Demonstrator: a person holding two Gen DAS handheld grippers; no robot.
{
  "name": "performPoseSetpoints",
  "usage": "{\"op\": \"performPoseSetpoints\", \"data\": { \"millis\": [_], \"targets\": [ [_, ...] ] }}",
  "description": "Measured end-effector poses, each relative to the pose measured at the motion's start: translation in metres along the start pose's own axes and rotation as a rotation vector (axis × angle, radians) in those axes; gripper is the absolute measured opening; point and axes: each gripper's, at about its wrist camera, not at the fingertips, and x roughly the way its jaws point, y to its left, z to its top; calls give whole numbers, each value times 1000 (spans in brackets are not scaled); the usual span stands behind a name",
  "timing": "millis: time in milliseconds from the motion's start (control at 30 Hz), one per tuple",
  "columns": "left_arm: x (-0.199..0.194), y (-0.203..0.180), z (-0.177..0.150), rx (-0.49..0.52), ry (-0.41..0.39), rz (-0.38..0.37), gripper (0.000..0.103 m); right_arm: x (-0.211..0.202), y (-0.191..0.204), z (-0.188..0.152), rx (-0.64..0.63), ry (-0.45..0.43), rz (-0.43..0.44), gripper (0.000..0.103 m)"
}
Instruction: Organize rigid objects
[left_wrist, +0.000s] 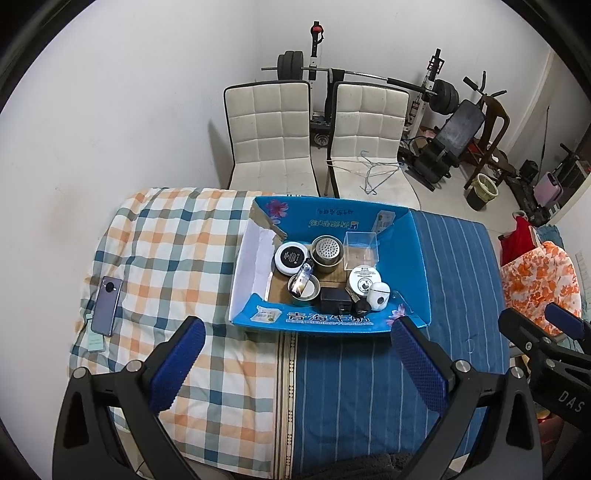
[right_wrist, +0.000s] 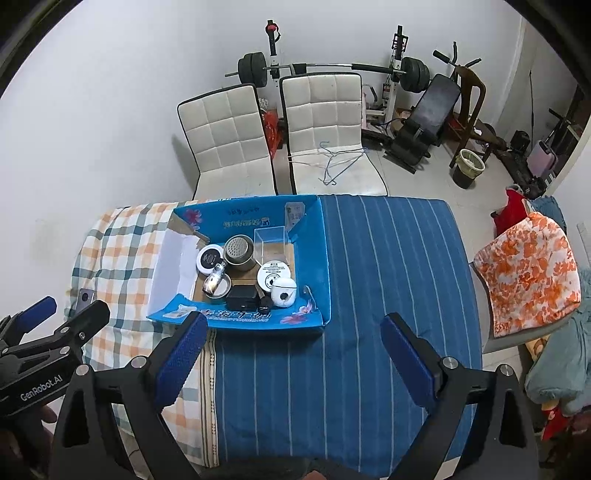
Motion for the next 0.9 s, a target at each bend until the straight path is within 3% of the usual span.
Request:
{"op": "performPoseSetpoints", "data": {
  "millis": [900],
  "targets": [
    [1,-3,9,1,1,16,103,0,-3,3,-1,-9,-26,97]
  ]
}}
